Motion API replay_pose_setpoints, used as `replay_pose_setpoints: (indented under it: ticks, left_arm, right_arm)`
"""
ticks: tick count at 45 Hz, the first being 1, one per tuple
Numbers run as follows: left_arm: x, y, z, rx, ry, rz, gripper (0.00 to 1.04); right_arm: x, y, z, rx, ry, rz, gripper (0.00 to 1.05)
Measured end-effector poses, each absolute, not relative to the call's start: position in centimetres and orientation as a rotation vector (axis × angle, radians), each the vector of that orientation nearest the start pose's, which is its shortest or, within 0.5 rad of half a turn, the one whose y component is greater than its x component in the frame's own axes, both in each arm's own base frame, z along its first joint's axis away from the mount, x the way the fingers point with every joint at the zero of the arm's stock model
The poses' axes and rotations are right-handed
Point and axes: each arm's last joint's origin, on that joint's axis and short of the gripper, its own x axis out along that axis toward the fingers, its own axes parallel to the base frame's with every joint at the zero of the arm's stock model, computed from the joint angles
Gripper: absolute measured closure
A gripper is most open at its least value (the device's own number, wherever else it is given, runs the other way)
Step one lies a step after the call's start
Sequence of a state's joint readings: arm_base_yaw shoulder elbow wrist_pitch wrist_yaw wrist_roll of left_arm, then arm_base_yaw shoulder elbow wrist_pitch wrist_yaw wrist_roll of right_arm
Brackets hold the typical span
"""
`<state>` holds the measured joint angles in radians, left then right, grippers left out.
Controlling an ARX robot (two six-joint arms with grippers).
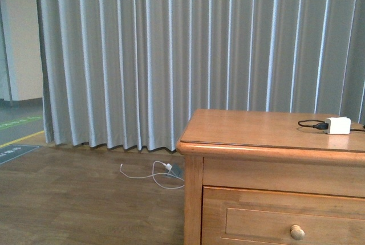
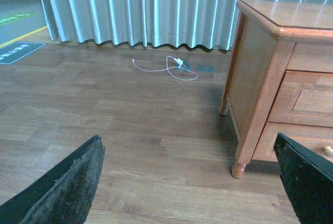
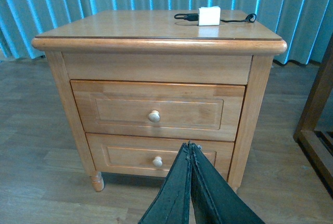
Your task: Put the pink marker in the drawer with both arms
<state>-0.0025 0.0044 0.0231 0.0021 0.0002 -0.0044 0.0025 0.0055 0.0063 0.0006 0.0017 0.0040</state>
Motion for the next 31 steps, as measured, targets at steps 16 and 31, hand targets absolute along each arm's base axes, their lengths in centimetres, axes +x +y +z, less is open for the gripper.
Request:
replay_pose_setpoints:
  ticks: [16, 31]
  left_arm:
    - [9.65, -0.02, 17.12, -0.004, -0.021, -0.002, 0.06]
    - [9.65, -0.02, 17.13, -0.004, -0.021, -0.002, 0.06]
  right_arm:
    - [9.77, 0.02, 16.53, 0.003, -0.001, 0.001, 0.65]
    - [9.77, 0.02, 16.53, 0.003, -0.001, 0.001, 0.07]
